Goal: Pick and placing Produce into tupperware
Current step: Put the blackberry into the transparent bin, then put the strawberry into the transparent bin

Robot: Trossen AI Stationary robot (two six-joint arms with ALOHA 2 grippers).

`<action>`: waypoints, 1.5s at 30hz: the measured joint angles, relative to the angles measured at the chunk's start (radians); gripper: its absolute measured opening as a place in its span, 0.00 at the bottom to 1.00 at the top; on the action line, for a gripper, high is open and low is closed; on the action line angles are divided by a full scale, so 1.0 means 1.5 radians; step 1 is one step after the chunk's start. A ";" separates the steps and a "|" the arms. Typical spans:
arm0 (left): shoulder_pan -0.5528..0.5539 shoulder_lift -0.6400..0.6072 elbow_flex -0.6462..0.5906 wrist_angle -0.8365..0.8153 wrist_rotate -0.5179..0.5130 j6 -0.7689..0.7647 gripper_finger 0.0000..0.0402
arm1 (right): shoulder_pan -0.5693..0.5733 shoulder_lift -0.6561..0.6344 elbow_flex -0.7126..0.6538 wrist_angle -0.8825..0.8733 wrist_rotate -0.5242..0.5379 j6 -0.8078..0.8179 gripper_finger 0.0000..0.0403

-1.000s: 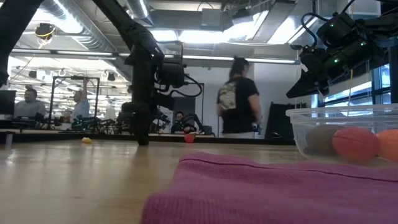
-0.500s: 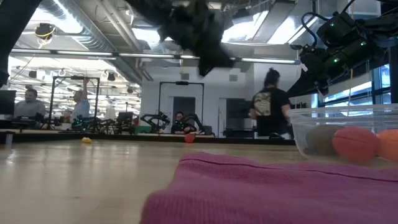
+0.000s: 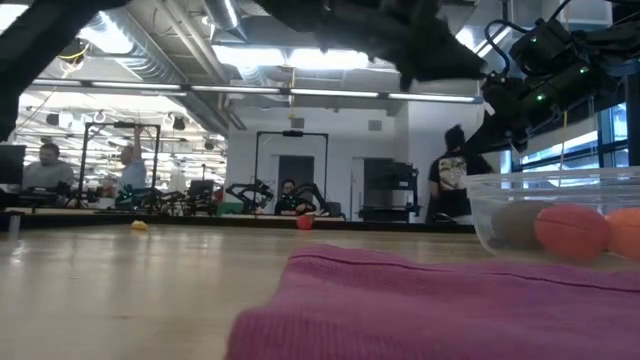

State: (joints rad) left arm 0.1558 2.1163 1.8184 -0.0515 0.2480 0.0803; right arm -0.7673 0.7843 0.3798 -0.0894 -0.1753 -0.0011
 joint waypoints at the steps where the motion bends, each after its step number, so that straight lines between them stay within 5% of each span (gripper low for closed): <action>1: -0.004 0.019 0.013 -0.001 0.004 -0.002 0.25 | 0.000 0.000 0.000 -0.003 0.000 -0.005 0.11; 12: -0.009 0.155 0.074 -0.002 0.157 -0.112 0.21 | 0.000 0.000 0.000 -0.018 0.000 -0.021 0.11; 25: -0.028 0.203 0.074 -0.025 0.141 -0.131 0.24 | 0.000 0.000 0.000 -0.050 0.000 -0.022 0.11; 40: -0.021 0.202 0.074 -0.001 0.150 -0.122 0.46 | 0.000 0.000 0.000 -0.083 0.000 -0.022 0.11; 45: 0.007 0.176 0.075 -0.103 0.209 -0.102 0.59 | 0.000 0.000 0.000 -0.101 0.000 -0.022 0.11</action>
State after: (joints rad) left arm 0.1669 2.3796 1.9312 -0.2061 0.5616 -0.0727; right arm -0.7670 0.7845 0.3798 -0.2407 -0.1757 -0.0345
